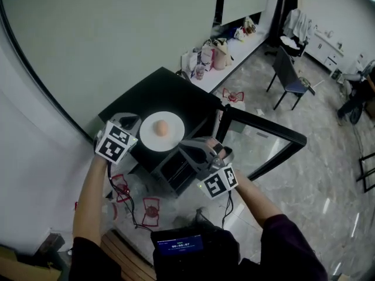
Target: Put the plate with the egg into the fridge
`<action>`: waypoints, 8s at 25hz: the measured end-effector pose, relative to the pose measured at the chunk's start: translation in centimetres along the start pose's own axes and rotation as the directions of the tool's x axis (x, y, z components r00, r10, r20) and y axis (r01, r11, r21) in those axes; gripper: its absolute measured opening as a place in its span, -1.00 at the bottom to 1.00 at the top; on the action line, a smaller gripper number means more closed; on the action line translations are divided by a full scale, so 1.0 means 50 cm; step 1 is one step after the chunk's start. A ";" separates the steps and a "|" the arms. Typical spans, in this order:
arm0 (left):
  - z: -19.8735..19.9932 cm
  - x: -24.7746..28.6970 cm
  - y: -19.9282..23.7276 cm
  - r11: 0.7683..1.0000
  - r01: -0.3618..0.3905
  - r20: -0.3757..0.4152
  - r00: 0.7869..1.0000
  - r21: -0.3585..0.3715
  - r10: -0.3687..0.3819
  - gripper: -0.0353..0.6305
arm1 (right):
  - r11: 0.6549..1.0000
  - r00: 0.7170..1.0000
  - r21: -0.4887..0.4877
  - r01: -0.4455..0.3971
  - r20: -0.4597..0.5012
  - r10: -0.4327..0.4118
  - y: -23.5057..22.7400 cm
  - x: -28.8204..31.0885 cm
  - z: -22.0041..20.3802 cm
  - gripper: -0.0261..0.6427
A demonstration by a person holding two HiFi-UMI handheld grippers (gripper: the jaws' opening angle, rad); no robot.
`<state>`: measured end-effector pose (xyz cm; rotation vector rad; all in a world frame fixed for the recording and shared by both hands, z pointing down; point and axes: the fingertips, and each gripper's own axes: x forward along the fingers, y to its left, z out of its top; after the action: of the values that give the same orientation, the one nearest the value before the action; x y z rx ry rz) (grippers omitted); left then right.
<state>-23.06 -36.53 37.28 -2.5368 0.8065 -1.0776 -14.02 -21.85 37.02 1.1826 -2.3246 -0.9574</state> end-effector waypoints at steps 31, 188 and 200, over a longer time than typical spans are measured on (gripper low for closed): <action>0.027 0.088 -0.067 0.977 0.211 -0.247 0.947 -0.008 -0.207 -0.87 | 0.819 0.990 -0.561 -0.123 -0.127 0.063 0.048 -0.023 -0.048 -0.79; 0.105 0.083 -0.644 0.884 -0.093 0.403 0.865 -0.457 0.299 -0.87 | 0.970 0.901 0.105 0.221 -0.403 -0.161 0.051 -0.381 -0.355 -0.89; 0.477 0.218 -0.760 0.947 0.058 0.586 0.797 -0.316 0.147 -0.87 | 0.869 0.846 0.201 0.453 -0.404 -0.348 -0.205 -0.669 -0.450 -0.89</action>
<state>15.18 -11.53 43.98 -2.8404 0.8901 -0.0639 24.38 -8.15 45.16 1.8533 -1.9987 -0.4625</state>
